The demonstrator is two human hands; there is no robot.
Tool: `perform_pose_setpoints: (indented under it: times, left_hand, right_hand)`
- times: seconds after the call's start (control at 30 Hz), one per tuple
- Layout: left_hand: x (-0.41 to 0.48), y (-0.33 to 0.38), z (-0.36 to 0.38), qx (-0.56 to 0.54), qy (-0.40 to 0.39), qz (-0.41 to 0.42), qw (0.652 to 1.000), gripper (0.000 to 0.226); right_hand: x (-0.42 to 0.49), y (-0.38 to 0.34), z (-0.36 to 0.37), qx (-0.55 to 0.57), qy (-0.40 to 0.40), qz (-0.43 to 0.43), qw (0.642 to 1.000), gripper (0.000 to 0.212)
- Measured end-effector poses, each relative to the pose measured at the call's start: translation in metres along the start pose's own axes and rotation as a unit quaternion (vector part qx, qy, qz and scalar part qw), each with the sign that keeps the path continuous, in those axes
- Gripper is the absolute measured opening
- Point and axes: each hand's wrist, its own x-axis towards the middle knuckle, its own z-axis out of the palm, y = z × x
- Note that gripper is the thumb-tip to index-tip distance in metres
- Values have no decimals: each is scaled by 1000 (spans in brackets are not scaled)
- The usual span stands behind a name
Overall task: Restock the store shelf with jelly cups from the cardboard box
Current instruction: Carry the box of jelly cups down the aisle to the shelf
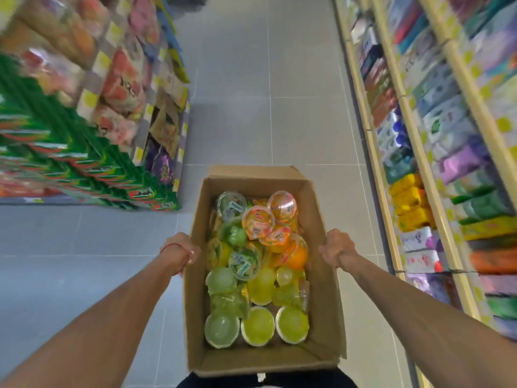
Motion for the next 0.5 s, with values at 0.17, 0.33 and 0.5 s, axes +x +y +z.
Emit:
perform_pose_setpoints:
  times: [0.17, 0.33, 0.5]
  left_hand:
    - [43, 87, -32, -25, 4, -17, 1000, 12]
    - [84, 152, -67, -73, 20, -28, 997, 8]
    - [143, 204, -105, -147, 22, -52, 987, 6]
  right_hand:
    - [87, -52, -86, -52, -13, -36, 998, 22]
    - [164, -122, -156, -84, 8, -89, 992, 22]
    - [239, -207, -215, -144, 22, -140, 979, 22]
